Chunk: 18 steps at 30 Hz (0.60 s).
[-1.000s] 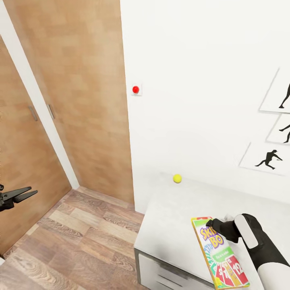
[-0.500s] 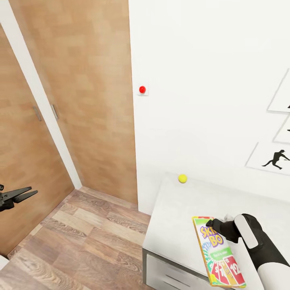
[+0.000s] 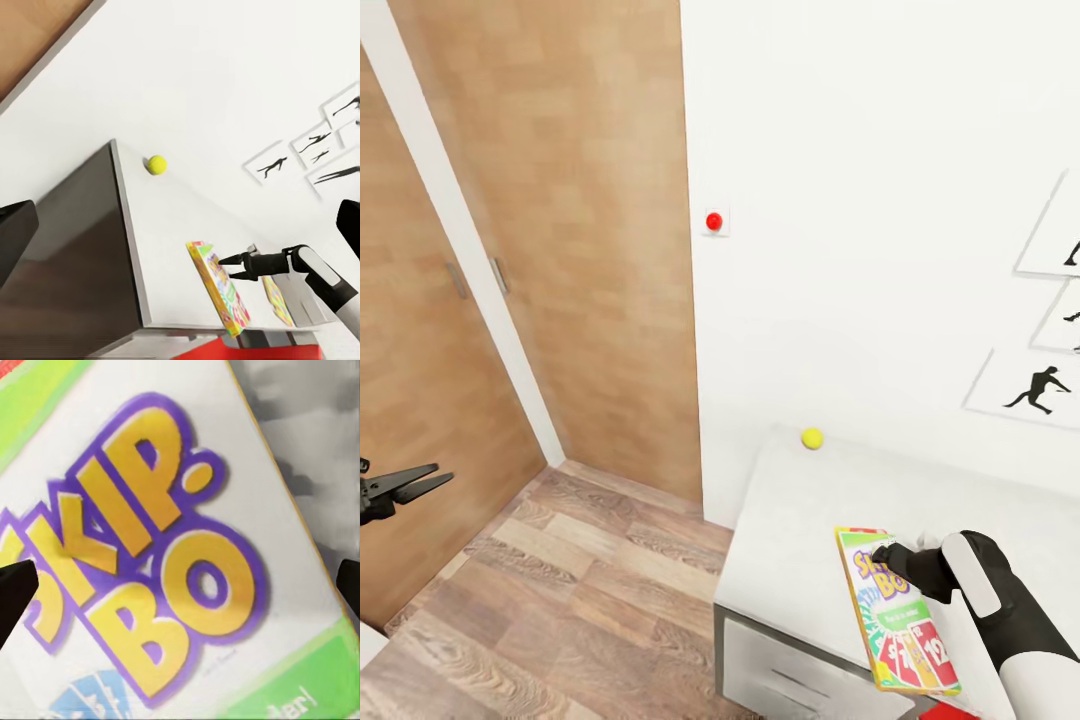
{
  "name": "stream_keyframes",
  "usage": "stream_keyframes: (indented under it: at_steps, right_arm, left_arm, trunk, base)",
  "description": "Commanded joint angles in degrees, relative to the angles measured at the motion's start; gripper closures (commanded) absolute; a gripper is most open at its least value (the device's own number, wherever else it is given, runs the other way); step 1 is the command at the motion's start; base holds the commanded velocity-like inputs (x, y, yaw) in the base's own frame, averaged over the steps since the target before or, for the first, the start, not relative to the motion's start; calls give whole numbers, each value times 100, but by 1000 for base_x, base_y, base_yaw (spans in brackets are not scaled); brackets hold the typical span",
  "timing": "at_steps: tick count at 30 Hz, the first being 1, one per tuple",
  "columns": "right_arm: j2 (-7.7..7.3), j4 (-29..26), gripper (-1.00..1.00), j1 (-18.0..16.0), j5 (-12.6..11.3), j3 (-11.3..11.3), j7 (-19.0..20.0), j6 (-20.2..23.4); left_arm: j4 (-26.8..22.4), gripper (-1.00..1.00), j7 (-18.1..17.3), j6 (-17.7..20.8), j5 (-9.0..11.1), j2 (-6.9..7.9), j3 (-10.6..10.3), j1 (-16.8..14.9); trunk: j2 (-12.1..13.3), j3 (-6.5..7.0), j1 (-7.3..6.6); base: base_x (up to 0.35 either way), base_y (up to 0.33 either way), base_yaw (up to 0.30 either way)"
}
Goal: Put all the toys in the child's room - the three board games (two on the bed and one on the table), the two jigsaw puzzles on the table, and the tennis ball on the table - inside the toy box on the table in the child's room.
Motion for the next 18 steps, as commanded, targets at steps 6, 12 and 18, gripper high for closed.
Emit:
stream_keyframes:
  at_steps: [6,12,18]
  right_arm:
    - [-2,-6,-100,-7,-60,-6,-54,16]
    - [-4,-6,-100,-6,-59,-6,-54,16]
    - [-5,-6,-100,-8,-54,-4,-54,16]
  left_arm:
    - [0,-100,-23,61,-1,2,0,-5]
    - [0,-100,-23,61,1,2,0,-5]
    - [0,-100,-23,61,2,2,6,-5]
  trunk:
    - [-13,-13,2]
    - [-13,-13,2]
    - [-13,-13,2]
  base:
    - [-99,4,0]
    - [-15,105,0]
    - [-2,40,0]
